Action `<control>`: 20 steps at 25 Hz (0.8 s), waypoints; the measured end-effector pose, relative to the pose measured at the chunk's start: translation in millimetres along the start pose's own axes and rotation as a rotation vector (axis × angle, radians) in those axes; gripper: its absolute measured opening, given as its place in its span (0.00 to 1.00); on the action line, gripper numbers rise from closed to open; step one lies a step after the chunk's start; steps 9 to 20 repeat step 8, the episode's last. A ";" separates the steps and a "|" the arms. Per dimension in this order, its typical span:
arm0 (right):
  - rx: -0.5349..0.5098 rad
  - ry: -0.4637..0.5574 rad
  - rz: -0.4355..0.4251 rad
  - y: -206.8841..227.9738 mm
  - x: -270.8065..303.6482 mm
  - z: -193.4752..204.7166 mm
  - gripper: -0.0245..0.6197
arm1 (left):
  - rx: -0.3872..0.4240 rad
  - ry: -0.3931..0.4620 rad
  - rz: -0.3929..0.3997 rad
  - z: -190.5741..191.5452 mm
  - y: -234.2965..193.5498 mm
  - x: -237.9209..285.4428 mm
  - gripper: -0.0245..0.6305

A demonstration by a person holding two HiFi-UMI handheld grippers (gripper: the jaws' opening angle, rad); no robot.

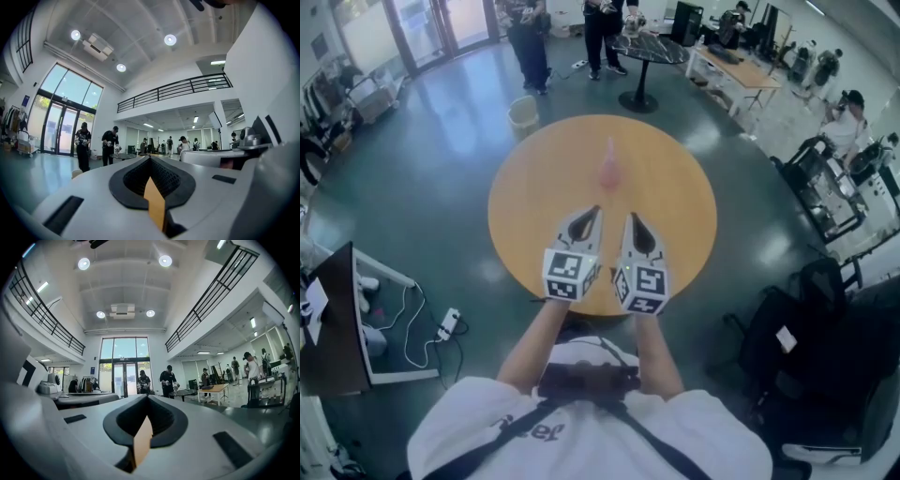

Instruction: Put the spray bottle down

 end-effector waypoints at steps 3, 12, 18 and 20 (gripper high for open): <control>-0.006 0.017 0.002 2.0 -1.2 -4.6 0.06 | 0.009 0.013 0.002 -4.8 6.1 -3.1 0.05; 0.005 0.036 0.020 -0.1 -12.5 -7.4 0.06 | 0.002 0.005 -0.003 1.7 9.4 -18.8 0.05; 0.005 0.036 0.020 -0.1 -12.5 -7.4 0.06 | 0.002 0.005 -0.003 1.7 9.4 -18.8 0.05; 0.005 0.036 0.020 -0.1 -12.5 -7.4 0.06 | 0.002 0.005 -0.003 1.7 9.4 -18.8 0.05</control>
Point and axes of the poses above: the fingertips, and each gripper's own axes: x forward along the fingers, y to its right, z out of its underside, the point moved 8 cm from there along -x, backward along the fingers, and after that the axes turned 8 degrees about y, right-handed, at the moved point
